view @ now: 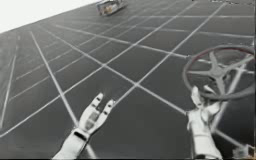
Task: Pick up and drop off the object
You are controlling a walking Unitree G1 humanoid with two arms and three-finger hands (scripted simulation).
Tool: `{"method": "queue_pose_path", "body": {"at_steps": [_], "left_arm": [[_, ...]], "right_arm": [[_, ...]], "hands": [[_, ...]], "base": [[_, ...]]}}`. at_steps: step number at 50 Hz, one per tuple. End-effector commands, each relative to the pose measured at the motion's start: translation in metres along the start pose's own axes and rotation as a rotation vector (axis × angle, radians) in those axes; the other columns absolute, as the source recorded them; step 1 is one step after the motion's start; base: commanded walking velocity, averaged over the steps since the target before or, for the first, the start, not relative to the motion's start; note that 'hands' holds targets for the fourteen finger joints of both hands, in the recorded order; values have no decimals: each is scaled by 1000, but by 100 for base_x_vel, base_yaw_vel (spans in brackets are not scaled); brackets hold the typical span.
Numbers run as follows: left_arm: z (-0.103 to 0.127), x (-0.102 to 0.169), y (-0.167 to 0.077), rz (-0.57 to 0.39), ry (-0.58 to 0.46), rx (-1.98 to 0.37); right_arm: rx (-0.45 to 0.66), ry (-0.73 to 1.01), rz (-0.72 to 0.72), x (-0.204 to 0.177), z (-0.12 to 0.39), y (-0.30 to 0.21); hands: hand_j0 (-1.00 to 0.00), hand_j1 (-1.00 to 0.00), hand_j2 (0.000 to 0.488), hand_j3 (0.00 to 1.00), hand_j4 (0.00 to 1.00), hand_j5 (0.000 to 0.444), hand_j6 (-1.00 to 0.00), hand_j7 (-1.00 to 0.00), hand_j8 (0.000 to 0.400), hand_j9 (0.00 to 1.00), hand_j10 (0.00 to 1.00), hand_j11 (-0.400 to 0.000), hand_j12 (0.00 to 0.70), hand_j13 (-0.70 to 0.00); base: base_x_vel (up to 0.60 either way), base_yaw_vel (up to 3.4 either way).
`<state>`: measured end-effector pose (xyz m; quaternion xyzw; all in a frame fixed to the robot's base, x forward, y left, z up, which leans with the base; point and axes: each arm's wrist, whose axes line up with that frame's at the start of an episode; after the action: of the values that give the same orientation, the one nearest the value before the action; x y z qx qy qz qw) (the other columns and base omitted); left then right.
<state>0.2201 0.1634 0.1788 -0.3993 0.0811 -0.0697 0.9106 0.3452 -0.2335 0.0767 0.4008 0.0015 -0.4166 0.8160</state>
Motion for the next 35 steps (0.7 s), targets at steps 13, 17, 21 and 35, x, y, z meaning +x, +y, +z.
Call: {"method": "queue_pose_path", "body": {"at_steps": [13,17,21,35], "left_arm": [[2,-4,0,-10,-14,-9],[2,-4,0,-10,-14,-9],[2,-4,0,-10,-14,-9],[2,-4,0,-10,-14,-9]], "right_arm": [[25,-43,72,-7,12,19],[25,-43,72,-7,12,19],[25,-43,72,-7,12,19],[25,-43,72,-7,12,19]], "hands": [[0,0,0,1000,1000,0,0,0,0,1000,1000,-400,0,-700],[0,0,0,1000,1000,0,0,0,0,1000,1000,-400,0,-700],[0,0,0,1000,1000,0,0,0,0,1000,1000,-400,0,-700],[0,0,0,1000,1000,0,0,0,0,1000,1000,-400,0,-700]], "base": [[25,115],[32,66],[35,48],[41,23]]}}
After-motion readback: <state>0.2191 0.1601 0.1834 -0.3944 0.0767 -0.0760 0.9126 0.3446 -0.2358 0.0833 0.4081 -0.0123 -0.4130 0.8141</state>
